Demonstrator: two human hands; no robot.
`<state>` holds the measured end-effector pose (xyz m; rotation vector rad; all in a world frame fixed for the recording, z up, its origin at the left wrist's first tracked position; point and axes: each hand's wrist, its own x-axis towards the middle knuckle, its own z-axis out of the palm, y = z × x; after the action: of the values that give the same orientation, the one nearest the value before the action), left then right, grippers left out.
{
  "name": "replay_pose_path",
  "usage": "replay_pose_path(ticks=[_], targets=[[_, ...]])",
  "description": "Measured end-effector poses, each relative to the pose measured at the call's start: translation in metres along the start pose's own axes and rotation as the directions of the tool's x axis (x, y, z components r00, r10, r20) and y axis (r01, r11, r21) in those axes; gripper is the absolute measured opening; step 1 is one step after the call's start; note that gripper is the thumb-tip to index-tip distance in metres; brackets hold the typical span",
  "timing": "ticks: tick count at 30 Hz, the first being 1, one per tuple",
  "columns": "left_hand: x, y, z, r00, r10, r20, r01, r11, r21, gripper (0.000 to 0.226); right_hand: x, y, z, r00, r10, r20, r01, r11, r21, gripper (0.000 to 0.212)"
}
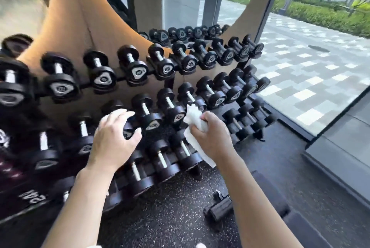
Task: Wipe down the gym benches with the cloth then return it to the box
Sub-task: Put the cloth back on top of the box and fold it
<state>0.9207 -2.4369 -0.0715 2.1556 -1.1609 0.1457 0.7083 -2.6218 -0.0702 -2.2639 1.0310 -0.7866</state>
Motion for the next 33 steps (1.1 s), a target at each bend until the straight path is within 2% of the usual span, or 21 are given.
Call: replay_pose_path(ticks=[7, 16, 24, 28, 33], targets=[[-0.040, -0.091, -0.079, 0.957, -0.241, -0.165, 0.259, 0.961, 0.101, 0.047, 0.031, -0.096, 0.106, 0.963, -0.142, 0.230, 0.119, 0.986, 0.114, 0.036], [-0.063, -0.170, -0.142, 0.825, -0.461, -0.327, 0.543, 0.808, 0.231, 0.047, 0.065, -0.196, 0.239, 0.801, -0.406, 0.441, 0.291, 0.907, 0.306, 0.028], [-0.111, -0.203, -0.188, 0.650, -0.590, -0.479, 0.744, 0.624, 0.240, 0.048, 0.060, -0.274, 0.329, 0.583, -0.599, 0.549, 0.372, 0.797, 0.476, 0.025], [-0.151, -0.217, -0.226, 0.515, -0.631, -0.580, 0.839, 0.511, 0.188, 0.046, 0.034, -0.324, 0.363, 0.472, -0.676, 0.565, 0.404, 0.736, 0.543, 0.027], [-0.194, -0.248, -0.267, 0.407, -0.661, -0.631, 0.896, 0.423, 0.134, 0.047, -0.009, -0.391, 0.405, 0.373, -0.748, 0.549, 0.437, 0.664, 0.607, 0.028]])
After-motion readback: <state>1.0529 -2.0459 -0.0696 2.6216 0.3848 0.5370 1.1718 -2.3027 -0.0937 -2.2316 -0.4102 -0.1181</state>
